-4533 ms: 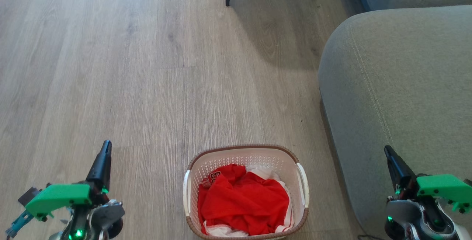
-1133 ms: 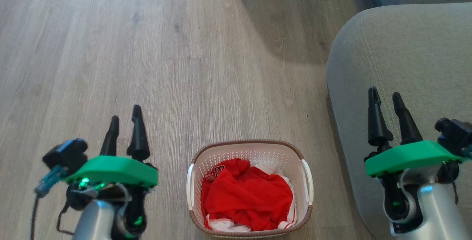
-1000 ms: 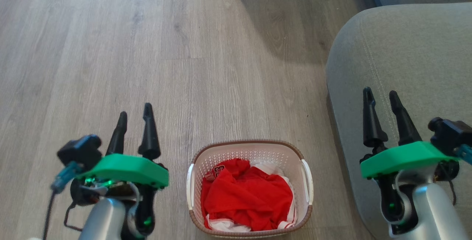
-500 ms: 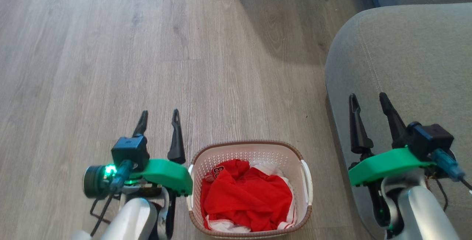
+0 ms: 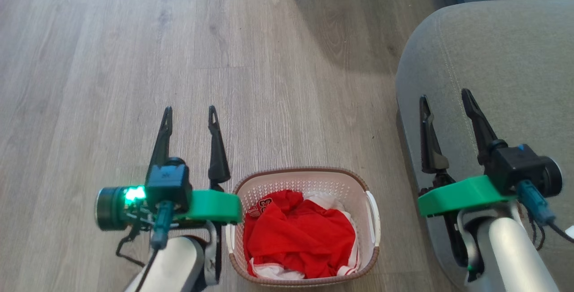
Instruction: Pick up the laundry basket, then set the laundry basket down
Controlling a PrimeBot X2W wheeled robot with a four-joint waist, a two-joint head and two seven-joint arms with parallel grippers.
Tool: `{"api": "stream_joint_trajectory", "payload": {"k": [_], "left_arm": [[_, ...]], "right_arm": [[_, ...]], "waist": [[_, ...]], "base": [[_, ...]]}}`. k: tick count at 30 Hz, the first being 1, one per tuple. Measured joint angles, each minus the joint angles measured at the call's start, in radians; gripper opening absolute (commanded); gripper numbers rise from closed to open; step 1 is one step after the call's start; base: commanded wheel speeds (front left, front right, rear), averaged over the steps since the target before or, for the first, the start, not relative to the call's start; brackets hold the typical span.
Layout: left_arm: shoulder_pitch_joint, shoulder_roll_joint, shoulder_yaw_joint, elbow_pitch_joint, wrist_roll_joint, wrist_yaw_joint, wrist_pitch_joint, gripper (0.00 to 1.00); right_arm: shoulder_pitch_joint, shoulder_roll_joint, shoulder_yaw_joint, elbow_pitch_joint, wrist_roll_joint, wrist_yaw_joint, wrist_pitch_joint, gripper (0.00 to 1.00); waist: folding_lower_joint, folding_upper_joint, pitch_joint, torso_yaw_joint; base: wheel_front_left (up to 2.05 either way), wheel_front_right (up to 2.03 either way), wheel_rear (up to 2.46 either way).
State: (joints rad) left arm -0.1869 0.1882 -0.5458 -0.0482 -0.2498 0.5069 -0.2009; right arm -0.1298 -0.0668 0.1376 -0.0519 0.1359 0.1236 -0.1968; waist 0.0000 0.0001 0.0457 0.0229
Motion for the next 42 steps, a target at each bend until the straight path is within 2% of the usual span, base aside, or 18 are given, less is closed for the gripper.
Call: {"api": "stream_joint_trajectory", "payload": {"k": [5,8,13,18,20,26,30,42], "left_arm": [[-0.001,-0.008,-0.016,-0.015,0.007,-0.007,-0.012,1.00],[0.004,-0.026,0.032,-0.008,-0.003,-0.046,-0.022,1.00],[0.031,-0.083,0.132,0.008,0.014,-0.142,-0.035,1.00],[0.067,-0.112,0.199,0.083,0.074,-0.226,-0.052,1.00],[0.077,-0.128,0.229,0.123,0.040,-0.277,-0.054,1.00],[0.085,-0.133,0.266,0.225,0.048,-0.381,-0.055,1.00],[0.085,-0.135,0.266,0.263,0.044,-0.395,-0.055,1.00],[0.084,-0.136,0.263,0.280,0.023,-0.395,-0.055,1.00]], "right_arm": [[-0.007,0.000,0.019,-0.018,-0.049,0.000,-0.018,1.00],[-0.007,0.000,0.016,-0.013,-0.062,0.000,-0.027,1.00],[-0.006,0.001,-0.002,0.025,-0.078,0.000,-0.040,1.00],[-0.002,0.007,-0.019,0.107,-0.110,0.000,-0.052,1.00],[-0.002,0.010,-0.019,0.148,-0.109,0.000,-0.057,1.00],[0.012,0.011,-0.041,0.243,-0.105,0.000,-0.057,1.00],[0.011,0.011,-0.040,0.251,-0.094,0.000,-0.057,1.00],[0.011,0.012,-0.033,0.269,-0.082,0.000,-0.057,1.00]], "waist": [[0.0000,0.0000,0.003,-0.001],[0.0000,0.0000,0.002,-0.001],[0.0000,0.0000,0.000,0.004],[0.0000,0.0000,-0.003,0.007],[0.0000,0.0000,-0.005,0.007],[0.0000,0.0000,-0.007,0.004],[0.0000,0.0000,-0.007,0.001],[0.0000,0.0000,-0.008,0.001]], "base": [[0.00,0.00,0.00],[0.00,0.00,0.00],[0.00,0.00,0.00],[0.00,0.00,0.00],[0.00,0.00,0.00],[0.00,0.00,0.00],[0.00,0.00,0.00],[0.00,0.00,0.00]]}}
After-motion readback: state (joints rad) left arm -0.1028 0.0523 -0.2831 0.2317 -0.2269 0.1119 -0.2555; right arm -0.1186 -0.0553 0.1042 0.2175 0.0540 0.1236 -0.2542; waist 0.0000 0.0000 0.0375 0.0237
